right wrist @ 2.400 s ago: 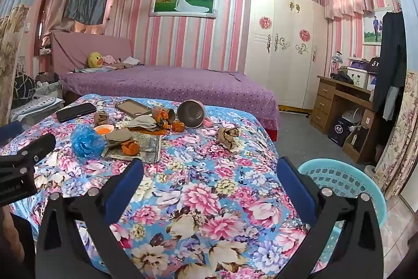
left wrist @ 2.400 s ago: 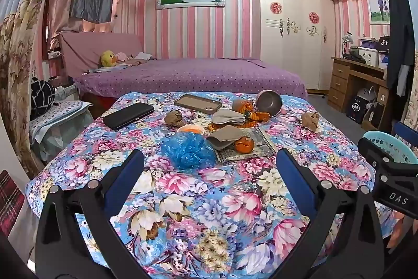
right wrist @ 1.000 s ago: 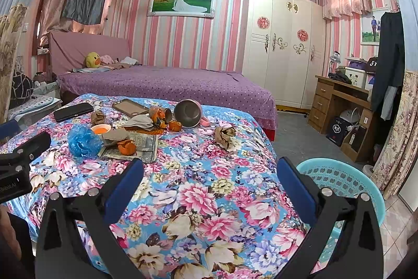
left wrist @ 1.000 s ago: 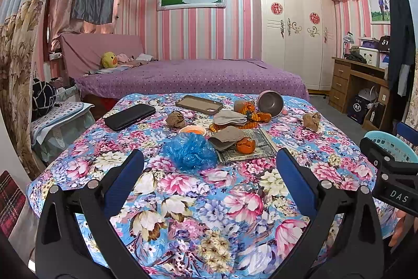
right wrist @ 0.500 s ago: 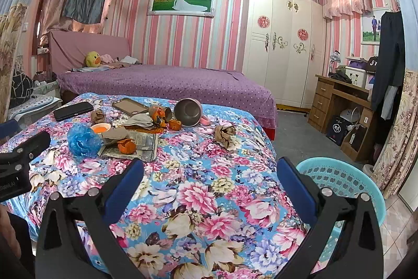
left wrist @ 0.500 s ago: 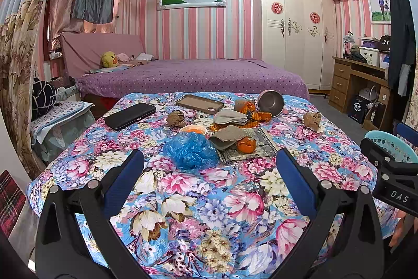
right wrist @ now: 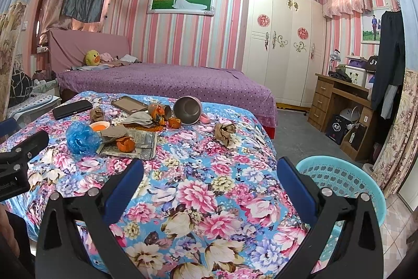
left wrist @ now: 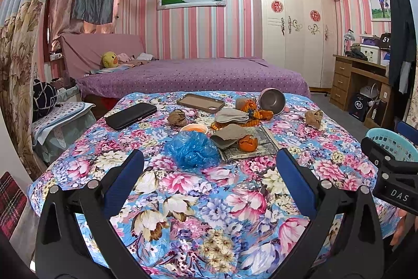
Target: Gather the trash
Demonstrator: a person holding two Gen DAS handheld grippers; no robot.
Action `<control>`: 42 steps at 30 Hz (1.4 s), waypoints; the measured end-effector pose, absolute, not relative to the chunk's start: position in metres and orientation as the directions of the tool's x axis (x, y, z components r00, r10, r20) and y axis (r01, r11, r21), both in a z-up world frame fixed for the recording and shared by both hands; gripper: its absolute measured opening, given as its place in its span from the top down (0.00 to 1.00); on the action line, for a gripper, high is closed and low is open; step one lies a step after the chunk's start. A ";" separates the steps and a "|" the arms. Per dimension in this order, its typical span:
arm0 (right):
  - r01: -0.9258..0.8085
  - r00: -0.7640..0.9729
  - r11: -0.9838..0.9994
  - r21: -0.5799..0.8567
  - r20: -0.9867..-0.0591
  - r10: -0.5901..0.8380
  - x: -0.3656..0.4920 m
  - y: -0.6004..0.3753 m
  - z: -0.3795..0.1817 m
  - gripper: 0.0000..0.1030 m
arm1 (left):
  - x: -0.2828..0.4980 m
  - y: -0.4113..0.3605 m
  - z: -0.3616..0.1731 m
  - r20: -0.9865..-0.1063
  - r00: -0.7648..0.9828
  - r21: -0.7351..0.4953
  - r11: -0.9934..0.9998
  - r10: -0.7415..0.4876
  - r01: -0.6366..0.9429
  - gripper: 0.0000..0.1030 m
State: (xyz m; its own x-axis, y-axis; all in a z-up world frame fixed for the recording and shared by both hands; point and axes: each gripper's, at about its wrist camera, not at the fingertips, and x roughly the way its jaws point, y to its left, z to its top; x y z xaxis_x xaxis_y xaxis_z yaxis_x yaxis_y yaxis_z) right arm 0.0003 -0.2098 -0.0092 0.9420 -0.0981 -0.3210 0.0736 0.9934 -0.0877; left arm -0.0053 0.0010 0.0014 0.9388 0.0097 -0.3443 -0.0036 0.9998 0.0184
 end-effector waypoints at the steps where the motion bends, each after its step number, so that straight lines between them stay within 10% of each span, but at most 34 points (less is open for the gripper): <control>1: 0.074 0.942 0.993 -0.090 -0.322 -0.099 0.000 -0.210 -0.010 0.04 | -0.001 0.002 -0.003 -0.346 0.938 0.020 1.000 0.011 -0.004 0.05; 42: 0.094 0.941 0.995 -0.041 -0.322 -0.102 0.005 -0.222 0.002 0.04 | 0.011 0.009 0.000 -0.372 0.928 0.018 1.000 0.028 -0.023 0.05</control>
State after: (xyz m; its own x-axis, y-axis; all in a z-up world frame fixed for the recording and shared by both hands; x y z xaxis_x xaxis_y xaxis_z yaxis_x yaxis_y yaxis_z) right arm 0.0054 -0.2217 0.0019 0.9414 -0.1020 -0.3216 0.0938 0.9947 -0.0408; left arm 0.0106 0.0095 -0.0003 0.9279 0.0284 -0.3719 -0.0234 0.9996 0.0178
